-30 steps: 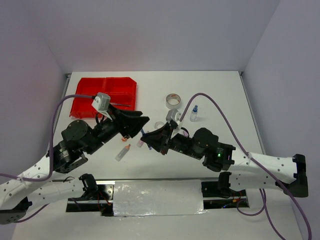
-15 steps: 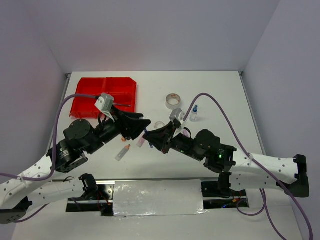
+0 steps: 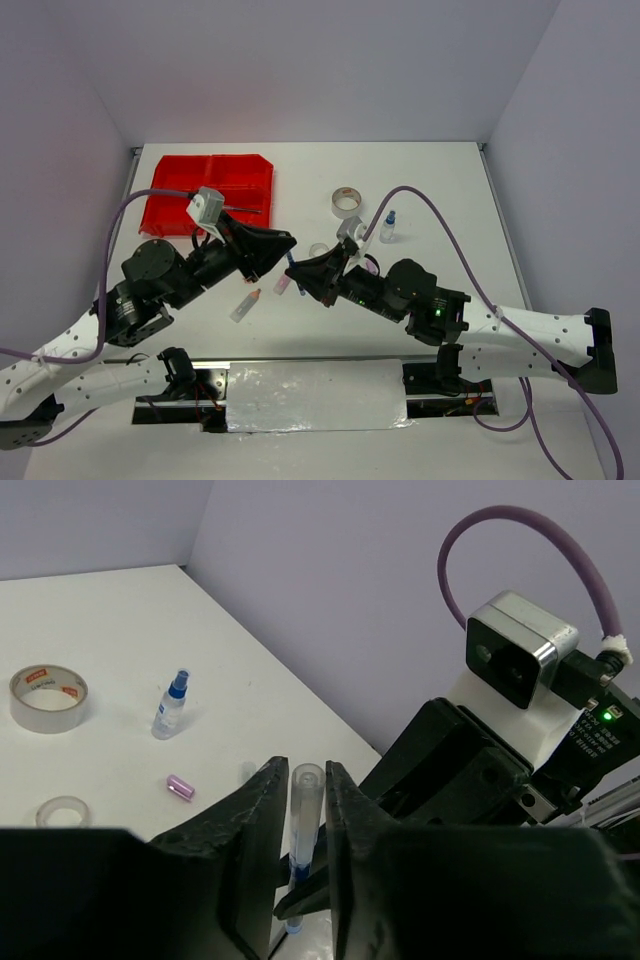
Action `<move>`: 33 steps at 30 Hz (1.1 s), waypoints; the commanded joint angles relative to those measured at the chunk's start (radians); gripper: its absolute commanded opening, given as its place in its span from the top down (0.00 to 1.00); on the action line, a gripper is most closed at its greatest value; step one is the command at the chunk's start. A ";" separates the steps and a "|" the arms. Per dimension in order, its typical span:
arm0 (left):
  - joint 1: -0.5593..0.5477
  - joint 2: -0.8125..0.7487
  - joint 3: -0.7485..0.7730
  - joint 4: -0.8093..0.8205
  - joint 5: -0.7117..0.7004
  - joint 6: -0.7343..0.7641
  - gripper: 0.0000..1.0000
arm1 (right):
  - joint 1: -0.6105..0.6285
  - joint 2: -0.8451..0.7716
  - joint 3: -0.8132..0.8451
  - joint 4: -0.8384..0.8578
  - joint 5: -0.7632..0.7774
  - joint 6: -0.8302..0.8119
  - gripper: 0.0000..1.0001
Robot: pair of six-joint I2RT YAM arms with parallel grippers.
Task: Sort the stationery into containers
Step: Close the pen cap on the pen.
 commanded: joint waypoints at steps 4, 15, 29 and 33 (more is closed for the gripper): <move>0.003 0.013 0.009 0.043 0.029 0.011 0.88 | 0.008 -0.004 0.057 0.031 0.033 -0.009 1.00; 0.002 0.021 -0.267 0.189 0.109 -0.113 1.00 | 0.005 0.046 0.258 0.077 0.176 -0.118 1.00; -0.023 -0.069 -0.302 0.113 -0.008 -0.122 0.75 | -0.005 0.085 0.215 0.019 -0.071 -0.081 1.00; -0.021 -0.030 -0.206 0.034 -0.068 -0.087 0.70 | 0.022 0.096 0.209 -0.032 -0.114 -0.072 1.00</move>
